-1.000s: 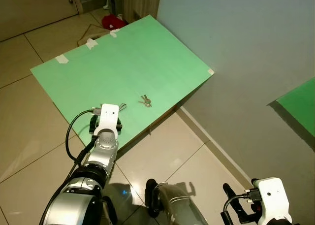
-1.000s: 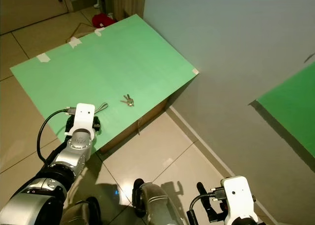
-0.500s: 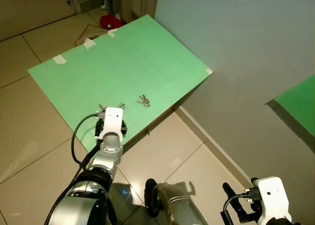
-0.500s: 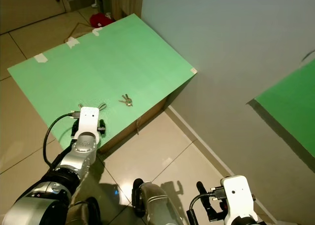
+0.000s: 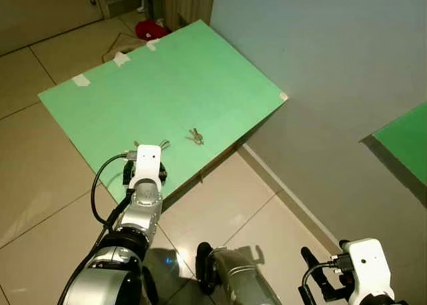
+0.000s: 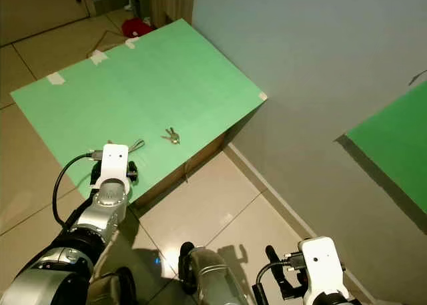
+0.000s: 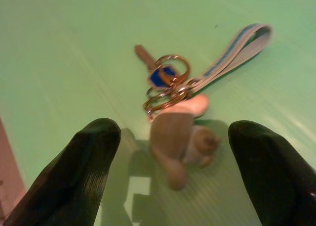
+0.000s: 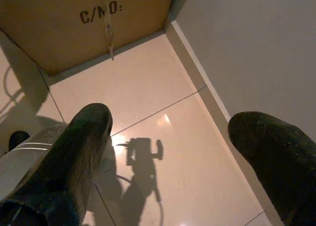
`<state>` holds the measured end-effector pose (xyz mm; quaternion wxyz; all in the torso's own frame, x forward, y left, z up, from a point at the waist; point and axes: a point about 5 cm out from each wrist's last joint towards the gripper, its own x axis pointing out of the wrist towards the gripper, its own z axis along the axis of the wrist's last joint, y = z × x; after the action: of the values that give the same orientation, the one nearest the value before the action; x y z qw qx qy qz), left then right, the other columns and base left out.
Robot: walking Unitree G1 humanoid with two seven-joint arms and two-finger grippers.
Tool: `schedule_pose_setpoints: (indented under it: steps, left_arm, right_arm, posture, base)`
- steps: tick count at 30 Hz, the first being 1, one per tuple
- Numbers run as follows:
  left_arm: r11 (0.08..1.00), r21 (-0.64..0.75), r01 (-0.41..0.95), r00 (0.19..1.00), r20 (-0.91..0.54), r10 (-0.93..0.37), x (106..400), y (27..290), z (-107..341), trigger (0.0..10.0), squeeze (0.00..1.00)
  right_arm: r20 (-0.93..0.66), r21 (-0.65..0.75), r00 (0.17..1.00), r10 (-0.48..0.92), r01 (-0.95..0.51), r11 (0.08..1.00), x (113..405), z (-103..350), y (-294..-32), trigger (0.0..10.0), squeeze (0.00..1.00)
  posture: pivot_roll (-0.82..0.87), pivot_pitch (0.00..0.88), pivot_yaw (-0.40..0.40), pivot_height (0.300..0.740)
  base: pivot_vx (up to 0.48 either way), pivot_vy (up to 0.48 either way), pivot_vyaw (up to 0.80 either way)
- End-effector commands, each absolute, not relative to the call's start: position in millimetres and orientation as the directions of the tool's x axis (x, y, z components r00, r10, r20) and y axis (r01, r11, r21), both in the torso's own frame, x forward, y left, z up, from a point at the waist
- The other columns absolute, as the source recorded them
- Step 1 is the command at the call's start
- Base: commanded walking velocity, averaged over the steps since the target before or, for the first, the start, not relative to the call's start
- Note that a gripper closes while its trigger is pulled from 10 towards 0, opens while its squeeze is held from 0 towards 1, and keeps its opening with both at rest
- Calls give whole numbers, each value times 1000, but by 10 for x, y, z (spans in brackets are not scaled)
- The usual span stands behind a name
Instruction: Hang keys on a hook
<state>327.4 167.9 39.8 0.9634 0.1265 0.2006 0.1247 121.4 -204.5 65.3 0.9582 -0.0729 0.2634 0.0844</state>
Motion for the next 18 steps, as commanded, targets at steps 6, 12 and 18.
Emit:
schedule_pose_setpoints:
  steps: [6, 12, 18]
  left_arm:
    - [934, 306, -184, 863, -404, 302, 3198, 1691, 276, 10000, 0]
    - [941, 295, -163, 868, -410, 279, 3208, 1677, 262, 10000, 0]
    - [955, 269, -128, 873, -425, 237, 3222, 1675, 245, 10000, 0]
  right_arm:
    - [-557, -105, 825, 101, -190, 976, 1115, 630, -2104, 10000, 0]
    - [-557, -107, 825, 98, -188, 976, 1117, 639, -2118, 10000, 0]
    - [-557, -112, 825, 99, -192, 975, 1116, 655, -2122, 10000, 0]
  posture:
    - [-399, 273, -189, 740]
    - [-405, 278, -196, 740]
    - [-411, 277, -201, 740]
  base:
    - [0, 0, 0]
    - [0, 0, 0]
    - [0, 0, 0]
